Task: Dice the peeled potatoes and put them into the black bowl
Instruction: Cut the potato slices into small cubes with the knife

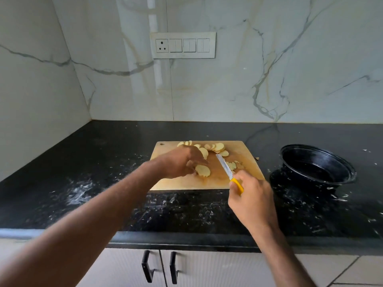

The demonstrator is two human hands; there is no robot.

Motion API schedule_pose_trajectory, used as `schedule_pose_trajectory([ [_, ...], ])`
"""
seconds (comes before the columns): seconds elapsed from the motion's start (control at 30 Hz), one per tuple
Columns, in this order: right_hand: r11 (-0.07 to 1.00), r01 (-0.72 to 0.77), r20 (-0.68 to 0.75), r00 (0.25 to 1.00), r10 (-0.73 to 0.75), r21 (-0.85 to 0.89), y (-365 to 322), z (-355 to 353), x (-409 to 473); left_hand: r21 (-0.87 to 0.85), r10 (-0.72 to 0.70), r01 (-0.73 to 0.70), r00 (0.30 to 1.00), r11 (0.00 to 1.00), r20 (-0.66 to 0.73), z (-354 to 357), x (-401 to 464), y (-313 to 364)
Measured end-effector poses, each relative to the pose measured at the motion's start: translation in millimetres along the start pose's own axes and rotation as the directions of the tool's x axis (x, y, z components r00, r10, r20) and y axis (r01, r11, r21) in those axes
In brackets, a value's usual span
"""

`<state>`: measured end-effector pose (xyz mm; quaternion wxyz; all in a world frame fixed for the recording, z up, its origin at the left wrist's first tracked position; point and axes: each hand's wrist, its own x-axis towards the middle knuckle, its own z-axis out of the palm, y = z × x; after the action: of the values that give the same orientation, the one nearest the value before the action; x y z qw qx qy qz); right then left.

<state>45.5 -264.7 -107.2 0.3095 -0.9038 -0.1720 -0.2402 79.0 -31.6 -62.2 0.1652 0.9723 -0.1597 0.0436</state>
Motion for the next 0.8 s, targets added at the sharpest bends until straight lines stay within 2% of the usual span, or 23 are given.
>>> schedule_pose_trajectory([
  [0.07, 1.0, 0.001, -0.005, 1.0, -0.001, -0.004, 1, 0, 0, 0.059, 0.057, -0.065, 0.991, 0.996, 0.12, -6, 11, 4],
  [0.2, 0.999, 0.033, 0.031, 0.999, -0.033, -0.011, 1, 2, -1, 0.129, 0.079, -0.121, 0.953, 0.984, 0.291, -14, 28, 11],
  [0.4, 1.0, 0.03, 0.053, 0.998, -0.03, -0.004, 2, 4, -1, 0.137, 0.04, -0.088, 0.946, 0.987, 0.321, -18, 35, 19],
  [0.53, 1.0, 0.011, 0.076, 0.997, -0.011, -0.011, 1, 3, -1, 0.115, -0.03, 0.004, 0.975, 0.993, 0.221, -10, 32, 24],
  [0.63, 0.999, 0.007, 0.081, 0.997, -0.005, -0.031, 0, 3, -2, 0.112, -0.155, 0.147, 0.985, 0.983, 0.07, 4, 27, 31],
  [0.73, 0.997, 0.016, 0.094, 0.996, -0.01, -0.071, -1, 3, -3, 0.058, -0.327, 0.334, 0.938, 0.941, -0.112, 22, 21, 38],
  [0.8, 0.993, 0.037, 0.114, 0.993, -0.024, -0.108, -3, 3, -4, -0.051, -0.383, 0.38, 0.906, 0.924, -0.181, 33, 17, 36],
])
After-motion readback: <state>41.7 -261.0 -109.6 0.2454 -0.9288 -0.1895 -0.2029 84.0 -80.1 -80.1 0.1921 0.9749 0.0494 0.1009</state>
